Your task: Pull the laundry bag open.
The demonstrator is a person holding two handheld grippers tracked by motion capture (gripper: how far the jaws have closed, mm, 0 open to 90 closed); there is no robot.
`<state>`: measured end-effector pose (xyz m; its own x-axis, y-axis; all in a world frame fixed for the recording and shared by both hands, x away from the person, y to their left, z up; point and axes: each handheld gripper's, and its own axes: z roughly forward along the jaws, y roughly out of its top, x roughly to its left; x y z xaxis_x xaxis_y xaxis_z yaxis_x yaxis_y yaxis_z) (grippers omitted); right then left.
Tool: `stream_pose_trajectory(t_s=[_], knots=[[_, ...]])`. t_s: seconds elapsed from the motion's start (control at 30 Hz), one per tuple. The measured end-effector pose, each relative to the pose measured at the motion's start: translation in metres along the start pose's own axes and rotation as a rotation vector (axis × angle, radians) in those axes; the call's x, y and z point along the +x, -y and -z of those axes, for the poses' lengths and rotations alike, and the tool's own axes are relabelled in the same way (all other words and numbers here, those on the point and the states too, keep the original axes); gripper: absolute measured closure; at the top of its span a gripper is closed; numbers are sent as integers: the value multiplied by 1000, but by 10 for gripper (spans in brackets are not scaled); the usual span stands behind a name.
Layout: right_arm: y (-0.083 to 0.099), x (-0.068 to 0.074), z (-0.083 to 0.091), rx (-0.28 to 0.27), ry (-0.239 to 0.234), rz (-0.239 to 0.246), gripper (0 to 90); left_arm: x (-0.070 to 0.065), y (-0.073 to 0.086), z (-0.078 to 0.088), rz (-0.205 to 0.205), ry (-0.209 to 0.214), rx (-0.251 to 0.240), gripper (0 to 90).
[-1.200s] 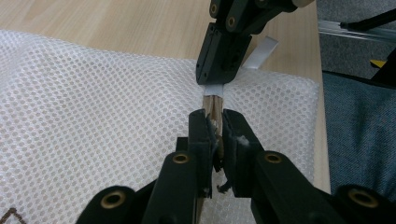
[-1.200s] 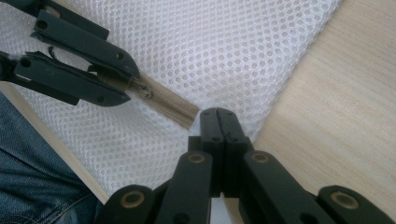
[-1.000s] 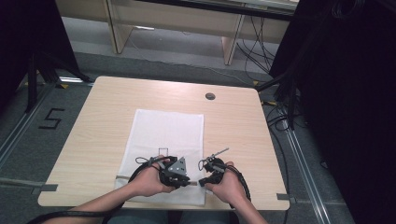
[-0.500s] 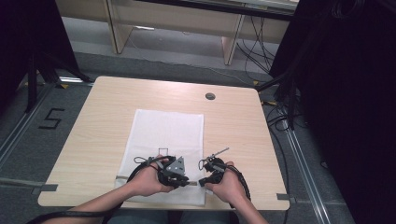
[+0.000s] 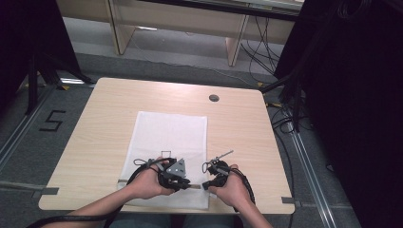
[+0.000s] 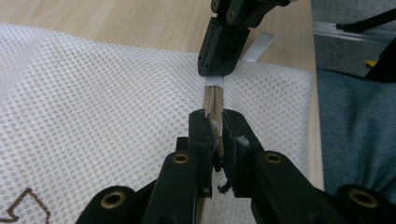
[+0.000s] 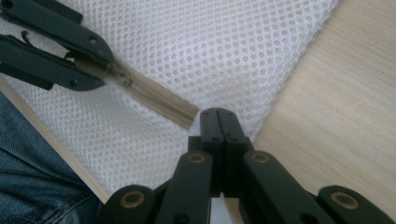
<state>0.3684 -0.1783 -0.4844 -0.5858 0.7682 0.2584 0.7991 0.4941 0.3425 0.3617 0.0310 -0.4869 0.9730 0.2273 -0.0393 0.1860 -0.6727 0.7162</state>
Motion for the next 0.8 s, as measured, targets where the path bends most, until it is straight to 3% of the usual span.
stream_pose_trajectory(t_s=[0.1,0.23,0.27,0.3,0.8], knots=[[0,0,-1,-10,1,-6,900,1,1,1,15,7,3,822],[0,-1,0,1,1,-2,900,2,1,4,-5,3,2,822],[0,0,-1,-8,2,-4,900,1,2,4,11,6,-6,822],[0,-1,-1,-9,-1,15,900,1,2,5,6,4,1,822],[0,0,-1,-16,13,7,900,2,3,10,5,2,-1,822]])
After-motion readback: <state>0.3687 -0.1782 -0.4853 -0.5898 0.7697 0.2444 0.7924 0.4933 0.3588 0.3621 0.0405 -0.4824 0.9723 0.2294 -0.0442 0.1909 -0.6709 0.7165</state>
